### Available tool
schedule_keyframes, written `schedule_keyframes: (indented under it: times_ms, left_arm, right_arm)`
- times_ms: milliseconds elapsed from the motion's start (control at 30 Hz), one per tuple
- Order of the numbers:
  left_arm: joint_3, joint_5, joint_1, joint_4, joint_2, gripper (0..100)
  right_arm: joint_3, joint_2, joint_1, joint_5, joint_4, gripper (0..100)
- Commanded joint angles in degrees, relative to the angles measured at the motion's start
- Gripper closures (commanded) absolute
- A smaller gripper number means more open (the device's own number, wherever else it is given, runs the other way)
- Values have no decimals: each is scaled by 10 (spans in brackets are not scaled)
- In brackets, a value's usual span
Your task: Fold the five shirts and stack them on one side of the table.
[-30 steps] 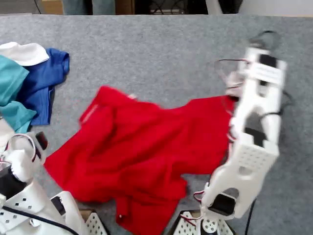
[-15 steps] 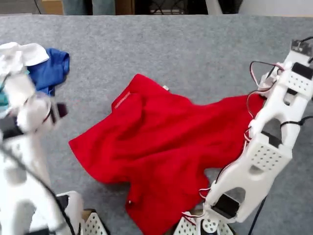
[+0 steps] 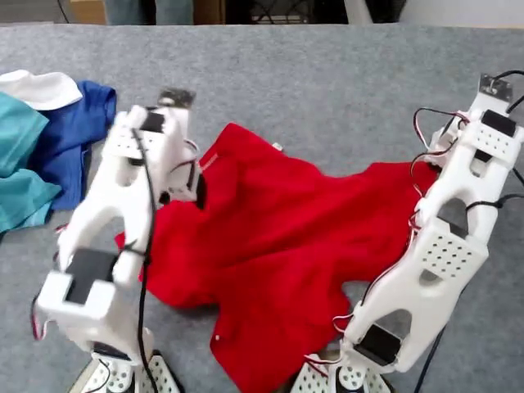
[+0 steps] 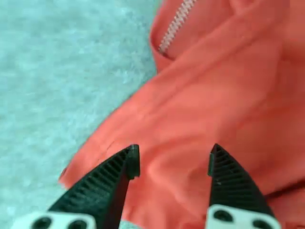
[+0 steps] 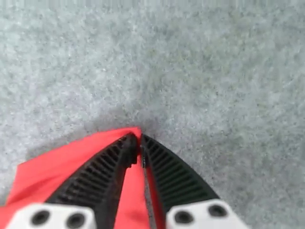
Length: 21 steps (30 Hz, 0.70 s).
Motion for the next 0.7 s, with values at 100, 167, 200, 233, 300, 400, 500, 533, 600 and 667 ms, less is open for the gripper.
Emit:
schedule_keyframes:
  times_ms: [100, 167, 200, 233, 300, 400, 500, 533, 600, 667]
  left_arm:
    - [50, -40, -27, -90, 69, 852]
    - [75, -86, -56, -100, 69, 985]
    - [88, -100, -68, -98, 69, 966]
    - [102, -103, -82, -98, 68, 945]
    - [114, -108, -112, -78, 55, 978]
    - [133, -131, -150, -53, 15, 973]
    - [162, -150, -178, -39, -53, 972]
    - [175, -155, -185, -38, -78, 972]
    - [206, -164, -198, -38, -129, 972]
    - [242, -172, -207, -43, -176, 971]
  right_arm:
    - [-36, 2, -18, 4, -7, 985]
    - [-36, 1, -18, 4, -7, 985]
    - [-36, 0, -18, 4, -7, 985]
    - [-36, 0, -18, 4, -8, 985]
    - [-36, 1, -19, 4, -9, 985]
    - [-36, 1, -25, 4, -9, 985]
    - [-35, 0, -35, 5, -4, 985]
    - [-36, 0, -40, 15, 5, 985]
    - [-40, 0, -52, 37, 19, 985]
    - [-45, 0, -66, 56, 37, 985]
